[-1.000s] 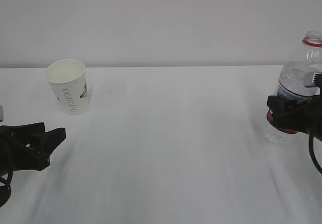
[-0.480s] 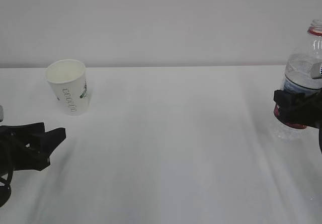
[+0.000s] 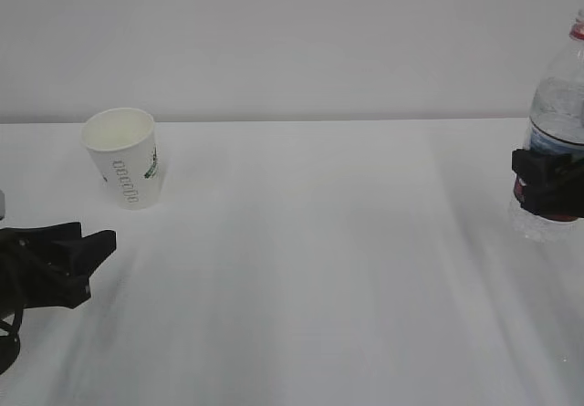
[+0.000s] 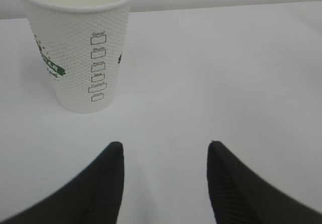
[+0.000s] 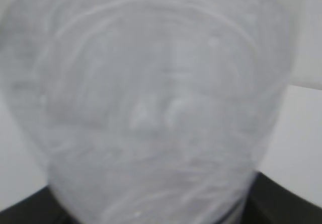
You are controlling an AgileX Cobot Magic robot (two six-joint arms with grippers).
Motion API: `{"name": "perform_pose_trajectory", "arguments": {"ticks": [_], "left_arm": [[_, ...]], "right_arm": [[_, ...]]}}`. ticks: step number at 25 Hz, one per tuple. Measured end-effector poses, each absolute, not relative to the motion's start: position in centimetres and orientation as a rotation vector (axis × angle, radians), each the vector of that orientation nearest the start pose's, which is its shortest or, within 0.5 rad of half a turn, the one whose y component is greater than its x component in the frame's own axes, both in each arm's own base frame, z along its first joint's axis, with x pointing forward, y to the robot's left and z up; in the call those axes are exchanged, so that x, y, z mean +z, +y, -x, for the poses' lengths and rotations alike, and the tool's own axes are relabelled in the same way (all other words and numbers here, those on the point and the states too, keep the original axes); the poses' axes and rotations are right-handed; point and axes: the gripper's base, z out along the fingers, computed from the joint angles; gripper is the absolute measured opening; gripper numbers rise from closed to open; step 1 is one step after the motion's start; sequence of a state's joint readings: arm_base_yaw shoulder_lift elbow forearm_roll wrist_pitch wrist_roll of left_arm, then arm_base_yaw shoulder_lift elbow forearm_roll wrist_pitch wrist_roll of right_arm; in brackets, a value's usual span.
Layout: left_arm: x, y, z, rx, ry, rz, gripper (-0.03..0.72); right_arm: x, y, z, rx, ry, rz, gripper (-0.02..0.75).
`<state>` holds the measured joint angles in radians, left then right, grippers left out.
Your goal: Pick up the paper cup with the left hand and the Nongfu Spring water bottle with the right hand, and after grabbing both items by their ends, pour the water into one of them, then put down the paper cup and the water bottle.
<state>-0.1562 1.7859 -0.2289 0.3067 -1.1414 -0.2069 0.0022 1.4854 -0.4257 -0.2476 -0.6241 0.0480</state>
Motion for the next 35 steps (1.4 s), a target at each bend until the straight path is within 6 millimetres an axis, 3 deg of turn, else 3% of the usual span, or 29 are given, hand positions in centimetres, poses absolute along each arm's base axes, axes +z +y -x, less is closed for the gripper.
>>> {"name": "perform_pose_trajectory", "arguments": {"ticks": [7, 16, 22, 35], "left_arm": [[11.7, -6.0, -22.7, -0.415, 1.886, -0.255, 0.359], [12.8, -5.8, -25.4, -0.369, 1.805, -0.176, 0.493], [12.0, -5.3, -25.8, -0.334, 1.835, -0.105, 0.602], [9.9, -5.5, -28.1, -0.312, 1.867, -0.107, 0.617]], "right_arm": [[18.2, 1.4, -25.7, 0.033, 1.918, 0.273, 0.424], [18.2, 1.4, -25.6, 0.032, 1.918, 0.274, 0.424], [18.2, 1.4, -25.6, 0.032, 1.918, 0.274, 0.424], [18.2, 1.5, -25.6, 0.031, 1.918, 0.278, 0.423]]}}
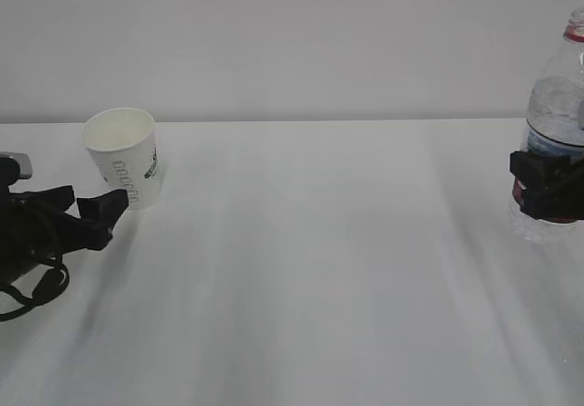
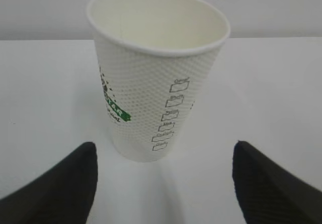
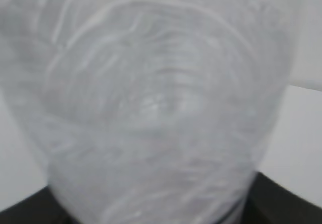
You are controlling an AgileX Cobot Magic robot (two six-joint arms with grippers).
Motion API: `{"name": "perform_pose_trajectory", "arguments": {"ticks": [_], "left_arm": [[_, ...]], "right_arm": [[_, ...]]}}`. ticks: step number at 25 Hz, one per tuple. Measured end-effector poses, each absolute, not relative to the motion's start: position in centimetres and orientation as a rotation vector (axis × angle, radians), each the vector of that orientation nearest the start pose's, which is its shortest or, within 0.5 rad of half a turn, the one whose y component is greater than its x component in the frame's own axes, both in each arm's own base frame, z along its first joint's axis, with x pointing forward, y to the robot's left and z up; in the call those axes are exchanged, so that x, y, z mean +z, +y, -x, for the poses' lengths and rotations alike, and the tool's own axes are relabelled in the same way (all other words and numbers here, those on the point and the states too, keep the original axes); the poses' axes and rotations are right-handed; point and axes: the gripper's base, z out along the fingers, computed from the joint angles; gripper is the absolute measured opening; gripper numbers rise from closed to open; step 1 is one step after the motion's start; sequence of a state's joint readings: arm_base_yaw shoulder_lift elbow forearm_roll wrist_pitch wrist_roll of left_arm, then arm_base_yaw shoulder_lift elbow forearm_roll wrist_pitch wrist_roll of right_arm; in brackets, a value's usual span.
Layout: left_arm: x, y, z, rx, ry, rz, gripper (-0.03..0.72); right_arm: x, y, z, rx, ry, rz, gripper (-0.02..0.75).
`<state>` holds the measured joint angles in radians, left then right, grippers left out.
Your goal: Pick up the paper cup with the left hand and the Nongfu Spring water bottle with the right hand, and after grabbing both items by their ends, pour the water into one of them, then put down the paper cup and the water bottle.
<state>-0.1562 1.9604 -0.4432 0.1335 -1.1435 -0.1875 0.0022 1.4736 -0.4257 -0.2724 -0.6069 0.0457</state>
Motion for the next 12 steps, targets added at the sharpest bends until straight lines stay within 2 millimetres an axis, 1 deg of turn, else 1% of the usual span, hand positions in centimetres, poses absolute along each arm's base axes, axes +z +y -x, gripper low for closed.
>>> {"name": "perform_pose_trajectory", "arguments": {"ticks": [7, 12], "left_arm": [[9.2, -5.8, -29.8, -0.309, 1.853, -0.106, 0.621], [8.3, -5.9, -30.9, -0.308, 1.859, -0.104, 0.680]], "right_arm": [[18.2, 1.5, -25.6, 0.029, 1.917, 0.283, 0.423], [18.2, 1.5, -25.6, 0.028, 1.917, 0.284, 0.423]]}}
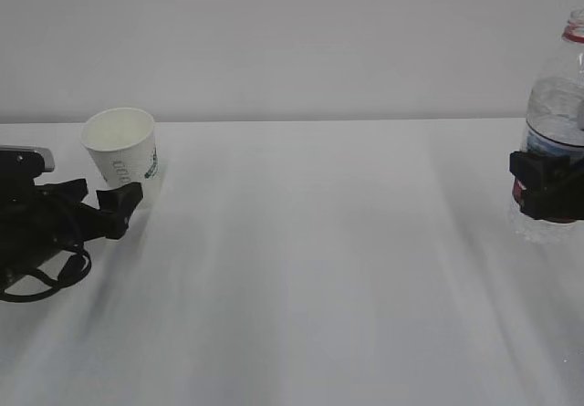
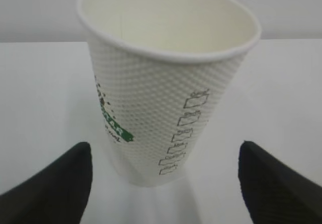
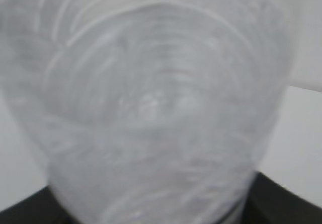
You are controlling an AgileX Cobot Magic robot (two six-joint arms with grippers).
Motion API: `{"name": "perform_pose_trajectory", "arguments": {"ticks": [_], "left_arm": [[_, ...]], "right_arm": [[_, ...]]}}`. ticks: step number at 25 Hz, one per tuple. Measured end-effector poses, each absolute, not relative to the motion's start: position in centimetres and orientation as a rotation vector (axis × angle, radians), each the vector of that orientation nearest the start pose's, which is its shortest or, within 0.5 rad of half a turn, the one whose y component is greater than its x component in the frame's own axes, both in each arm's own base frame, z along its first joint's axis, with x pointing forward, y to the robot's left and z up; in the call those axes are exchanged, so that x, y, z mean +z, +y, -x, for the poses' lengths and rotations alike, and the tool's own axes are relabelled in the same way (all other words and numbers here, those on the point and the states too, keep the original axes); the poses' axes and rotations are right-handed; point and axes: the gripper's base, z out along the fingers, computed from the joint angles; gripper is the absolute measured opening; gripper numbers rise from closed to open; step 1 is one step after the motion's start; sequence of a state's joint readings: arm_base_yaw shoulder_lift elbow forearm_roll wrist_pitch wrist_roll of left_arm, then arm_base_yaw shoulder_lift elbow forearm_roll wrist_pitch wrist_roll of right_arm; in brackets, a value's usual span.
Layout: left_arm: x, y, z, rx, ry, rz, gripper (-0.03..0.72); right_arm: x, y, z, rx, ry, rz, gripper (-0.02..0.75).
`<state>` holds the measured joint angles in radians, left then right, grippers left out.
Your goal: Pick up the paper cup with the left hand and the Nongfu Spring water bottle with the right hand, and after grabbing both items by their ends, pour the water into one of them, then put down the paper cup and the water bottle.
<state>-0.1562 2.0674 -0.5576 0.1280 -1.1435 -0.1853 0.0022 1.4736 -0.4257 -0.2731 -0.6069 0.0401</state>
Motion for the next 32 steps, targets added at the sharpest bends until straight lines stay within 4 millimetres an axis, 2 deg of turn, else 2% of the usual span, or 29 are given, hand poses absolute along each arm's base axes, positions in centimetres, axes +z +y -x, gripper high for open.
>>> {"name": "perform_pose_trajectory", "arguments": {"ticks": [8, 24, 32], "left_arm": [[7.2, -6.2, -32.8, -0.309, 1.845, -0.104, 0.692], [5.7, -6.5, -34.6, -0.308, 1.837, -0.102, 0.692], [5.9, -6.7, -35.6, -0.310, 1.807, -0.103, 0.692]], "right_arm": [[18.2, 1.5, -25.6, 0.026, 1.916, 0.288, 0.422], [18.2, 1.5, -25.6, 0.021, 1.915, 0.295, 0.422], [18.2, 1.5, -25.6, 0.020, 1.915, 0.297, 0.422]]}}
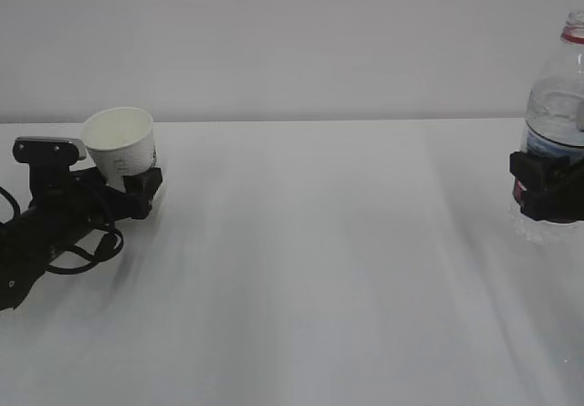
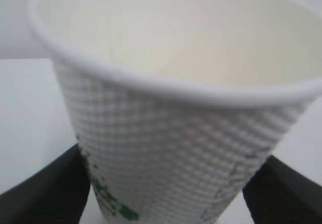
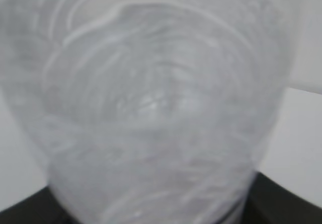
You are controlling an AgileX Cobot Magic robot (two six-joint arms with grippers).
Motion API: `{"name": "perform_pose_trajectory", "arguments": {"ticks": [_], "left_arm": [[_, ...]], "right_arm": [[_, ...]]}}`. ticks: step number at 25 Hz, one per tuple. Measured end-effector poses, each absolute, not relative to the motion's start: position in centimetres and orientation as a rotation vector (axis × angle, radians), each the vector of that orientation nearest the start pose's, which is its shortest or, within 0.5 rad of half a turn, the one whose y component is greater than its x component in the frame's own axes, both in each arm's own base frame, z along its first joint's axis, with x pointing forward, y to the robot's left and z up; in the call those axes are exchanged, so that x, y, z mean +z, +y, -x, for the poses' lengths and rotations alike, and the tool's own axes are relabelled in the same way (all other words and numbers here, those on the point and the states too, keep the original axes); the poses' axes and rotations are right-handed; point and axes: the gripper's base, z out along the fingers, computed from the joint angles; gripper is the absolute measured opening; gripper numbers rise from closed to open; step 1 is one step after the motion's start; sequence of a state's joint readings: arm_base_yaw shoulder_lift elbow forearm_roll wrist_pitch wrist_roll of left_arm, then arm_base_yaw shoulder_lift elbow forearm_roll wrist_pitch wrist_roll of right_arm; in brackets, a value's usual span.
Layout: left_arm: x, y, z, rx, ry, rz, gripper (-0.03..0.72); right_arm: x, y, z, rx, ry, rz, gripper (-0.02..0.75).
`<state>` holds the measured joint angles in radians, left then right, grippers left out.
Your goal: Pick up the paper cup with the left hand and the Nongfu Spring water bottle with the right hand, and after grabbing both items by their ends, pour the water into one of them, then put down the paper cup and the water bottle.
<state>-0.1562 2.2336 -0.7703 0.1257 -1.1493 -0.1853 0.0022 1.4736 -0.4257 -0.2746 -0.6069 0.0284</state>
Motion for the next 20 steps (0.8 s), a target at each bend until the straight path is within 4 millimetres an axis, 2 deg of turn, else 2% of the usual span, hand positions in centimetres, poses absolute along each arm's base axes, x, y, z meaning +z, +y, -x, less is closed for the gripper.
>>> {"name": "perform_pose_trajectory", "arguments": {"ticks": [11, 20], "left_arm": [[6.05, -6.64, -35.85, -0.307, 1.799, -0.096, 0.678], [6.05, -6.57, -35.87, -0.302, 1.799, -0.087, 0.550]], "right_arm": [[18.22, 1.46, -25.64, 0.020, 1.915, 0.297, 0.422], [18.22, 1.46, -25.64, 0.020, 1.915, 0.297, 0.422]]}}
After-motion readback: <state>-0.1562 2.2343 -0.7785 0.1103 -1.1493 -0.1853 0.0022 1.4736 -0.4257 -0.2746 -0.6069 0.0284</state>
